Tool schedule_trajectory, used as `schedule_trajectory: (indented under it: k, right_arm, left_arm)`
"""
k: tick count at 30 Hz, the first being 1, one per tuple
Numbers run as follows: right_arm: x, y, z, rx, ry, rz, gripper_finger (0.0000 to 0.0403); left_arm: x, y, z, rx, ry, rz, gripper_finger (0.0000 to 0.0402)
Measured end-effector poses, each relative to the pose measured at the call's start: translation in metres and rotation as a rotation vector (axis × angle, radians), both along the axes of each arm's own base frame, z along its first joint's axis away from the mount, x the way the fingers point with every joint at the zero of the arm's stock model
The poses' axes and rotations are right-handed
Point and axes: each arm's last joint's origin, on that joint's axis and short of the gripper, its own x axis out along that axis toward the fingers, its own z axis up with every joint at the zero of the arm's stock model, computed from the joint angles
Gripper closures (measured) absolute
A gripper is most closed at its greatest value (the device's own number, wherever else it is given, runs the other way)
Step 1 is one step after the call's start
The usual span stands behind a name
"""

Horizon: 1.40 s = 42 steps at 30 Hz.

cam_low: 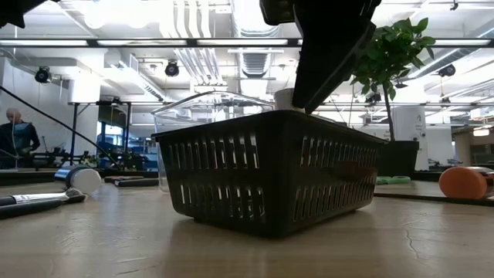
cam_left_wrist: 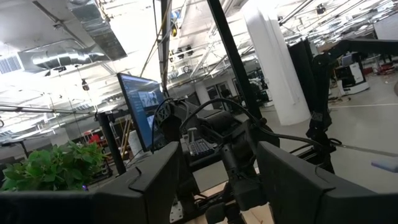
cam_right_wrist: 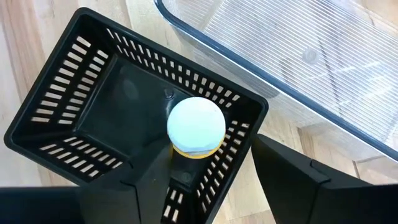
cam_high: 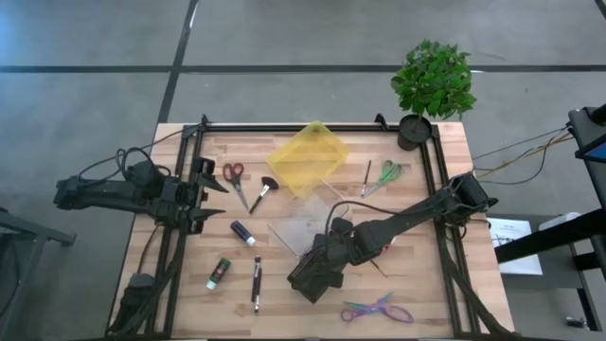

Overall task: Pick & Place Paint Supplies
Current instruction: Put the yellow paint bottle into the black bin, then put the orange paint bottle into the black bin

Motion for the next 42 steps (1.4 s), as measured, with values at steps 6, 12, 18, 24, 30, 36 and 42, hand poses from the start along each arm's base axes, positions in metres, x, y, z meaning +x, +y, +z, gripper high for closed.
schedule_trajectory:
  k: [6,12,18,24,30,36,42]
  right_arm:
    - [0.000,0.000,0.001,0.002,-0.002,0.001,0.0182]
    - [-0.001,0.003,0.002,0.007,0.001,0.007,0.0182]
    - [-0.003,0.007,0.006,0.007,0.005,0.014,0.0181]
    - [-0.013,0.009,0.007,-0.025,0.085,-0.011,0.0181]
    - [-0.036,0.017,0.004,-0.099,0.240,-0.026,0.0181]
    - [-0.070,0.025,0.006,-0.284,0.413,-0.088,0.0181]
    - [-0.093,0.033,0.001,-0.366,0.481,-0.177,0.0181]
  left_arm:
    - [0.000,0.000,0.000,0.000,0.001,0.000,0.0181]
    - [0.000,0.000,0.000,-0.001,0.004,0.000,0.0181]
    - [0.000,0.000,0.000,-0.001,0.005,0.000,0.0181]
    - [0.000,0.000,0.000,-0.003,0.006,0.000,0.0181]
    - [0.000,0.000,-0.001,-0.003,0.009,0.000,0.0181]
    - [0.000,0.000,-0.001,-0.003,0.010,0.000,0.0181]
    - [0.000,0.000,-0.001,-0.002,0.011,0.000,0.0181]
